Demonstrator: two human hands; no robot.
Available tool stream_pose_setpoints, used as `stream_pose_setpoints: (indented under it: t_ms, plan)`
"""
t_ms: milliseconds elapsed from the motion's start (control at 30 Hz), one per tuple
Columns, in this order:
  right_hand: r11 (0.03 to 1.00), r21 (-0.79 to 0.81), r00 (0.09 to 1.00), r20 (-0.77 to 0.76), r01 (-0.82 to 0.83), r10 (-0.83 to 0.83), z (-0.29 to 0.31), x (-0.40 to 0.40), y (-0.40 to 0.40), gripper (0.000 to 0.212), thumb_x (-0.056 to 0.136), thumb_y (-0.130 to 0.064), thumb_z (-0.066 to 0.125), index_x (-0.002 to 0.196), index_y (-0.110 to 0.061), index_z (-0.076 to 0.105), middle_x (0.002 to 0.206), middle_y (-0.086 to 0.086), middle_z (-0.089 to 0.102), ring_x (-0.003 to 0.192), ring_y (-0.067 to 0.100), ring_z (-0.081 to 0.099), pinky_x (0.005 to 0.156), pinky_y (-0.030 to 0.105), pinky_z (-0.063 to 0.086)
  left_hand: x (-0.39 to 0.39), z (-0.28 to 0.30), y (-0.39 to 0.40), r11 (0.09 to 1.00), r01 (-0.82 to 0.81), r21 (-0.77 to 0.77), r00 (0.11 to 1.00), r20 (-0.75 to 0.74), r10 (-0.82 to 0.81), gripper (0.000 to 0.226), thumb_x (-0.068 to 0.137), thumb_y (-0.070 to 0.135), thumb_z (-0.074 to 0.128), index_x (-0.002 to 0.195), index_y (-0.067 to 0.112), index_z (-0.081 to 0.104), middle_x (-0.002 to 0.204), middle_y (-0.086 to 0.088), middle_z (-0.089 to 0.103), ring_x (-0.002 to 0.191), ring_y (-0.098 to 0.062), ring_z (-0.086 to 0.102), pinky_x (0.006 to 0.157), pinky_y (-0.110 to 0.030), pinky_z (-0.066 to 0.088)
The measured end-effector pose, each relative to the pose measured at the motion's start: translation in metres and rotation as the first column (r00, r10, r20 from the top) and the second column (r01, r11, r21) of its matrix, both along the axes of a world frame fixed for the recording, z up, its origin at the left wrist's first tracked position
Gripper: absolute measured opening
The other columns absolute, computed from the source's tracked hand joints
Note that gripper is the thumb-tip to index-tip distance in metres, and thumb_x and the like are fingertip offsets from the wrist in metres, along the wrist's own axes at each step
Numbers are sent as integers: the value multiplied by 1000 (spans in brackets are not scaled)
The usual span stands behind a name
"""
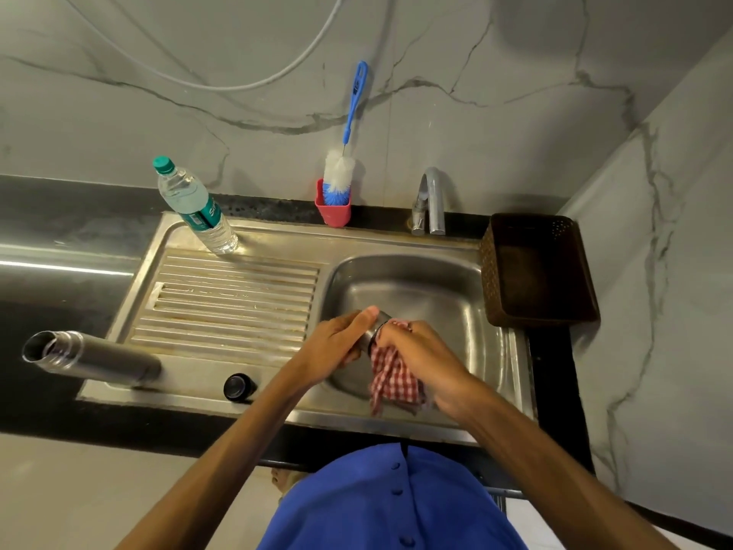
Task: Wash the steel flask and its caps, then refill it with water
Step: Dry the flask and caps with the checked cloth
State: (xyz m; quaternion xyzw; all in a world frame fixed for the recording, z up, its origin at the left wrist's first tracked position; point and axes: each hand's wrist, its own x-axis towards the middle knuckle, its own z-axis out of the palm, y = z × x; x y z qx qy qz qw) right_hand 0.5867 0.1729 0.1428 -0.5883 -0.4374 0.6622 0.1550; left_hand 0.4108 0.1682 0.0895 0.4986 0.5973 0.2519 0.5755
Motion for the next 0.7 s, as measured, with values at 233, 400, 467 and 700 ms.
stream_pose_setpoints:
  t_ms: [233,400,467,700]
  plan:
    - [889,-345,880,-259,301,-398,10,15,7,26,93,-15,61,115,-4,70,88,11,75,74,22,71,72,35,57,-19,9,-9,950,144,278,956,208,-206,55,101,24,69,150,21,42,121,-10,65,108,-25,71,91,-40,62]
    - [904,-339,897,-260,261,-357,19,23,10,17,94,-14,58,98,-10,74,86,11,76,75,22,71,80,37,56,-34,25,-16,765,334,550,942,-180,-282,61,100,31,71,149,50,39,141,19,53,120,-5,64,96,-25,58]
    - [889,-378,886,-274,257,-373,22,25,14,17,92,-16,59,94,-10,75,85,10,75,77,23,70,83,39,54,-39,29,-19,643,439,628,895,-370,-249,48,107,42,54,149,52,34,146,11,44,125,-4,57,101,-25,55]
    - [837,-436,785,-366,331,-500,22,36,19,24,84,-22,66,104,-9,71,86,10,73,77,24,70,82,40,55,-52,31,-21,489,510,708,839,-534,-102,37,107,66,30,142,57,37,155,18,40,126,-14,62,97,-32,60]
